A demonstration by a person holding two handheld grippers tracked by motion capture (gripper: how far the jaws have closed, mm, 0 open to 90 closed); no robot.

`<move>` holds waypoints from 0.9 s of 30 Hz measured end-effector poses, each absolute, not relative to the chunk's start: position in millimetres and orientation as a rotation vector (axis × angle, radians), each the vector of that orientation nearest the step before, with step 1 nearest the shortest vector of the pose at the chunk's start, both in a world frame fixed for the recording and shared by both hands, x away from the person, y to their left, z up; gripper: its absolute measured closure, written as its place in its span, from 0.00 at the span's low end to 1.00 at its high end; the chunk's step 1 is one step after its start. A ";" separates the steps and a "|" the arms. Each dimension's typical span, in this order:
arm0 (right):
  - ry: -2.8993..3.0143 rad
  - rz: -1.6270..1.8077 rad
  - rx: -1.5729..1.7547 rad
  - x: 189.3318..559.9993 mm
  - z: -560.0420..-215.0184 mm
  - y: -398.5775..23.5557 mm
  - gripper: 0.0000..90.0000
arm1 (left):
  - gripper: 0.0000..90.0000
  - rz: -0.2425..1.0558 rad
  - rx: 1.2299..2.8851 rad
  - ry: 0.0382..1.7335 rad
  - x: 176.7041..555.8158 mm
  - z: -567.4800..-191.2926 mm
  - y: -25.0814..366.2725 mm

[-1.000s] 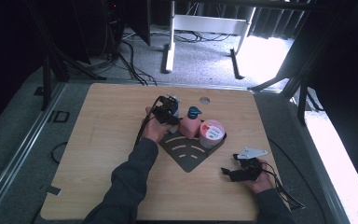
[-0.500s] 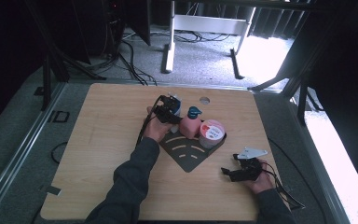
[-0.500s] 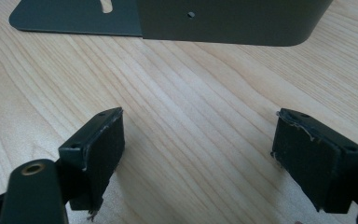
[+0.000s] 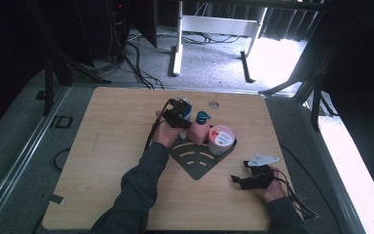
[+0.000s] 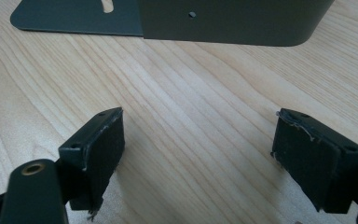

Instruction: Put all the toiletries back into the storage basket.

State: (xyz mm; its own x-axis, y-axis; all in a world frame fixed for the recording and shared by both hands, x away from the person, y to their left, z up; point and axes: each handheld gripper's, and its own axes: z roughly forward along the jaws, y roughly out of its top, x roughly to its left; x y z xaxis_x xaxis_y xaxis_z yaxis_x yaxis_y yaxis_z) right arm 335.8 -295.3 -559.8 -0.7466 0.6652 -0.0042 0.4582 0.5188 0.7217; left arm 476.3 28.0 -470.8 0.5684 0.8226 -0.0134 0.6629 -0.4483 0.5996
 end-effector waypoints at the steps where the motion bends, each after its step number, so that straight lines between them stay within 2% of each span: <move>1: 2.483 1.056 0.942 335.8 -559.8 -295.3 0.18 | 0.60 0.378 2.246 1.185 476.3 -470.9 28.1; 19: 2.484 1.056 0.937 335.4 -559.9 -295.3 0.18 | 0.55 0.346 2.198 1.202 472.0 -469.3 36.2; 27: 2.484 1.057 0.938 335.2 -559.9 -295.2 0.18 | 0.50 0.345 2.179 1.198 466.7 -466.4 43.5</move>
